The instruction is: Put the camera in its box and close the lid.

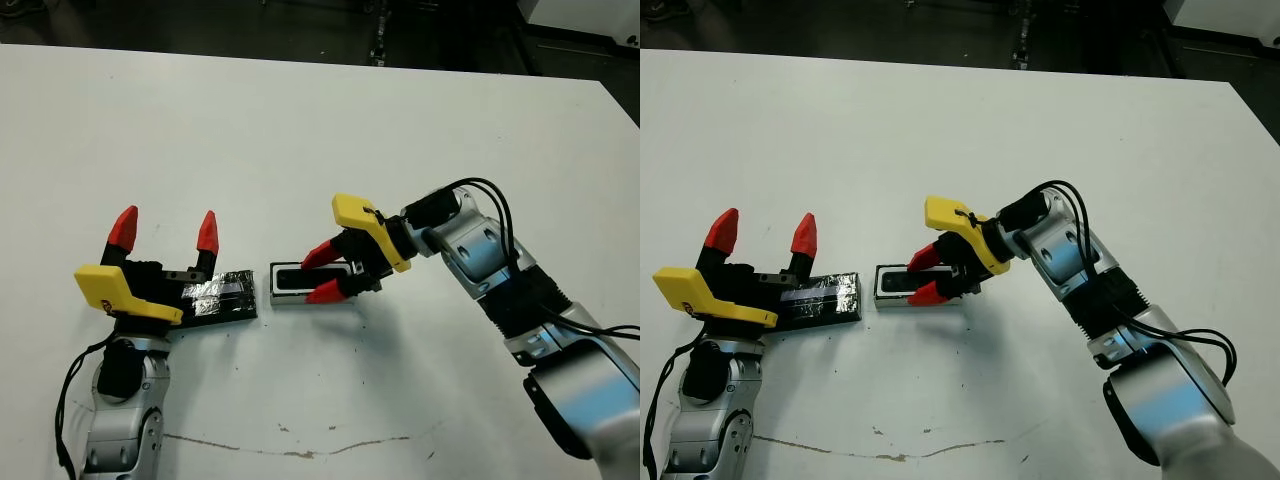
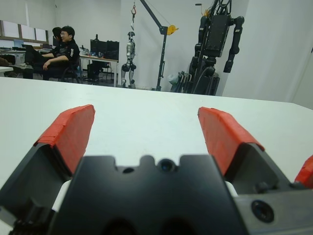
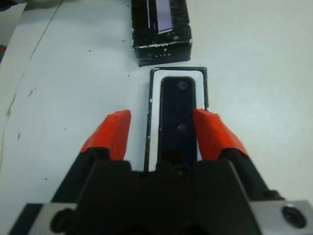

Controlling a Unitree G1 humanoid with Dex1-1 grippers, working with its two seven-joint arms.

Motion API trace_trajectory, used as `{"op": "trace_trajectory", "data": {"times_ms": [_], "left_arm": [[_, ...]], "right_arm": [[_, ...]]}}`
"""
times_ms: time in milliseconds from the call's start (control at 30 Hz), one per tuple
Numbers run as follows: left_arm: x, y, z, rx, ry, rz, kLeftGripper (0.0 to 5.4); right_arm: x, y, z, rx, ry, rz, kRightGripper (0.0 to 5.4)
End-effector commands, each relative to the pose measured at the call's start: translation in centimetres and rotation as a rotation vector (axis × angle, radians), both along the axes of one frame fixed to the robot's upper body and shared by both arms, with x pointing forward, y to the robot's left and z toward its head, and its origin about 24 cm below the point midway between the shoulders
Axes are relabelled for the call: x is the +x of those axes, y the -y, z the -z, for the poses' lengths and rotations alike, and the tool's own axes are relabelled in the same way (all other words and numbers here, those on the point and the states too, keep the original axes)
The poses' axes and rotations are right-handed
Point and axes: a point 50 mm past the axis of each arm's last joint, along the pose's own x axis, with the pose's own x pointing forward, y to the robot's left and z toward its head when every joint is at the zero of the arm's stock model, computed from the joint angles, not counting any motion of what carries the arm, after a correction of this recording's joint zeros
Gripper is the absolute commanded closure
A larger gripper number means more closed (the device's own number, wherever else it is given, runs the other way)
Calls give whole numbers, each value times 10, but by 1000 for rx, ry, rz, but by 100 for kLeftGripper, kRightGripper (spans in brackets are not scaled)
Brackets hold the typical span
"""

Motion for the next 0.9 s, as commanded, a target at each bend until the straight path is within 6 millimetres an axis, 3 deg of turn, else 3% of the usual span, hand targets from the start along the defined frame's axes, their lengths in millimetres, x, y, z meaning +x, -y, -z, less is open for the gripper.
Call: {"op": "trace_trajectory", "data": {"times_ms": [33,333,633,900], "left_arm": [[-2,-1,5,5,-18,-7,0],[-2,-1,5,-13,-18,0,0],[-3,-2,6,-7,-16,1,0],[-3,-1,5,-3,-18,0,0]], "right_arm": [[3,8,1,-34,16,13,142],[5,15,-8,27,22,34,6],[5,37,-42,172,135,90,1],[-7,68,-62,300,198,264,1]]}}
